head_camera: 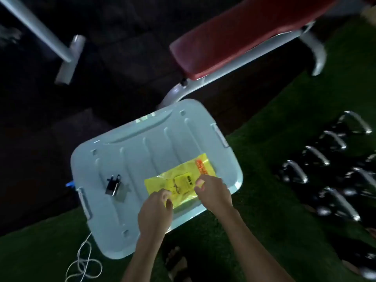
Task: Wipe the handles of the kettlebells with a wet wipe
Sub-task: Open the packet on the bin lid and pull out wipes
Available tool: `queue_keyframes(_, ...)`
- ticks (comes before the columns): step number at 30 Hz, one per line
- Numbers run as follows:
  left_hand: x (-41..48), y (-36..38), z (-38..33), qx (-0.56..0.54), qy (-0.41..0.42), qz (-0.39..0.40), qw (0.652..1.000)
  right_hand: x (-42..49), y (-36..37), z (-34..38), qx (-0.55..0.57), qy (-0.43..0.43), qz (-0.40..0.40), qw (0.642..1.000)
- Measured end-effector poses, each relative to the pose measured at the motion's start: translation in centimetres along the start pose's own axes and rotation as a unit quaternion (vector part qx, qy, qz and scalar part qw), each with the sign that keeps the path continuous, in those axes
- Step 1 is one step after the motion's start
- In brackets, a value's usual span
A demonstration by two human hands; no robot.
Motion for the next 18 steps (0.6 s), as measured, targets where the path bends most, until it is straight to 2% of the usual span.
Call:
queue_keyframes(4, 3.0, 2.4, 4.0, 0.007, -0.024, -0.019, 1.0, 3.7, 5.1, 0.7, 0.01, 0.006, -0.008, 1.0)
queue_keyframes(7, 3.8, 3.6, 5.1, 0.018, 0.008, -0.057, 0.998, 4.9, 6.8, 0.9, 0.015, 0.017, -0.077, 0.997)
queue_keyframes(10, 4.1, 3.9, 4.3, 0.006, 0.052, -0.096, 0.994, 5.2, 7.0, -0.2, 0.032, 0.049, -0.147, 0.987)
queue_keyframes(13, 4.3, 5.1, 2.4, -0.017, 0.085, -0.093, 0.992, 5.6, 6.8, -1.2, 0.006, 0.04, -0.184, 0.982)
queue_keyframes(18, 5.2, 8.2, -0.9, -0.035, 0.107, -0.077, 0.991, 6.4, 5.5, -2.9, -0.037, -0.002, -0.186, 0.982)
Point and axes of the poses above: each hand's wrist, its own x-axis towards the middle knuckle, its own y-axis out of the palm, z = x × y, the point moved 7 cm from there along x, towards the middle knuckle, and after that the axes turned 5 degrees about z, right-handed, at the moved point
